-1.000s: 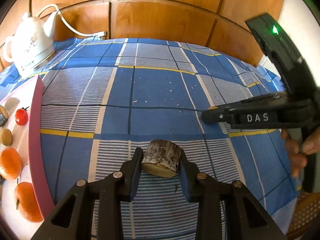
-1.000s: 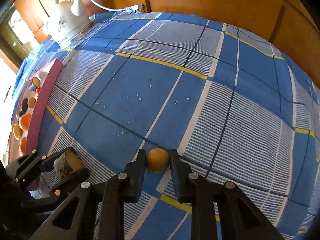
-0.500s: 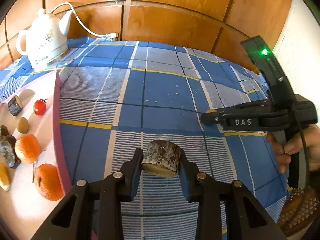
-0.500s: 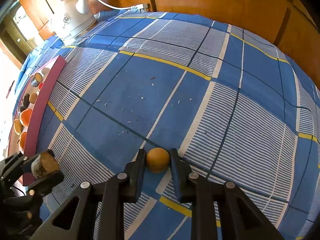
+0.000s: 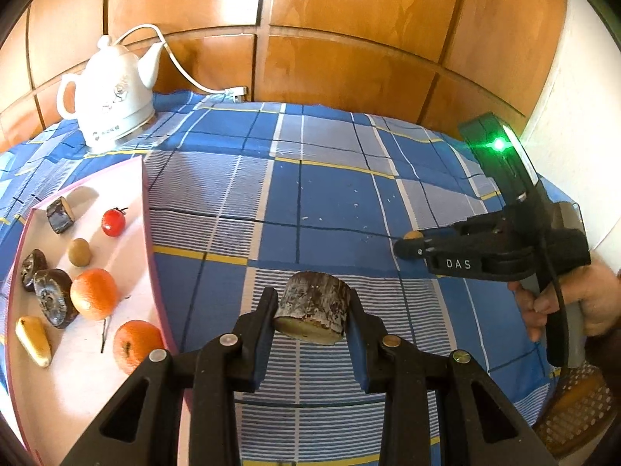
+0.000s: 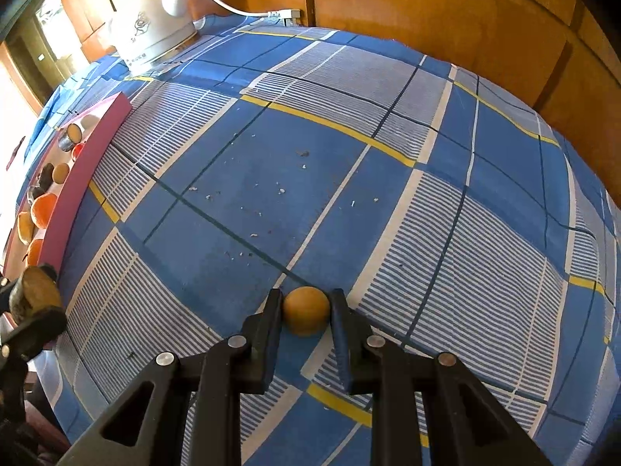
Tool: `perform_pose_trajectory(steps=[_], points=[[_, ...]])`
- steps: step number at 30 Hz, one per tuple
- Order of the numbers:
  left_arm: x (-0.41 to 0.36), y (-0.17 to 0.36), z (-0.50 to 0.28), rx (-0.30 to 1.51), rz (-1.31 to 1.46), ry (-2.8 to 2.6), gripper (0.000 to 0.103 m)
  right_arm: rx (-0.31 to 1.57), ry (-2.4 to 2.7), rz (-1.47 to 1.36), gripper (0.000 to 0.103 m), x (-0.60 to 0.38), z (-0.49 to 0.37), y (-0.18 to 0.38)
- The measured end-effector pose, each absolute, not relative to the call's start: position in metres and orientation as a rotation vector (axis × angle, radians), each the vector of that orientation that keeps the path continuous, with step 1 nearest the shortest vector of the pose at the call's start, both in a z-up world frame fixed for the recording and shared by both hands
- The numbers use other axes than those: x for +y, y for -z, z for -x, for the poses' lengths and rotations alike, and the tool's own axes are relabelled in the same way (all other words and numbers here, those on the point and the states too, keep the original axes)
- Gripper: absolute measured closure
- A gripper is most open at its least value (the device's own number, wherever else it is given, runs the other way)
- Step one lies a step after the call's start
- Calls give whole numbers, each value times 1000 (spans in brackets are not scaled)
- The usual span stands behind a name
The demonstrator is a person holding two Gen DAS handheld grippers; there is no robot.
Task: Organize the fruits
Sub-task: 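Carry the wooden log slice into the pink tray and open the left gripper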
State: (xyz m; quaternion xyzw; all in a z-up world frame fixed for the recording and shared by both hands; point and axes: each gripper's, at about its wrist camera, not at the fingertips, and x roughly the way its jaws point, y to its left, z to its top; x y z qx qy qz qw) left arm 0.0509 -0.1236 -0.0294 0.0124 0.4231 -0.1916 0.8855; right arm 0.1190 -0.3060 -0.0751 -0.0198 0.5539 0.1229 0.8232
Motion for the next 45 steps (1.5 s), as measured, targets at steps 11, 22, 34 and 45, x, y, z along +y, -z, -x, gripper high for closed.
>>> perform_pose_trajectory(steps=[11,22,34,45], points=[[-110,23,-51,866,-2,378,69,1161,-259,77,78,-303,-116,74],[-73,13,-55,858,57,346,69,1152,-259,101,79,-301,-114,73],[66,-3,-90,803,242,41,69,1152,-252,106,79,-300,-114,72],[99,21,-142,867,331,4,69,1154,-252,103,79,-299,-114,72]])
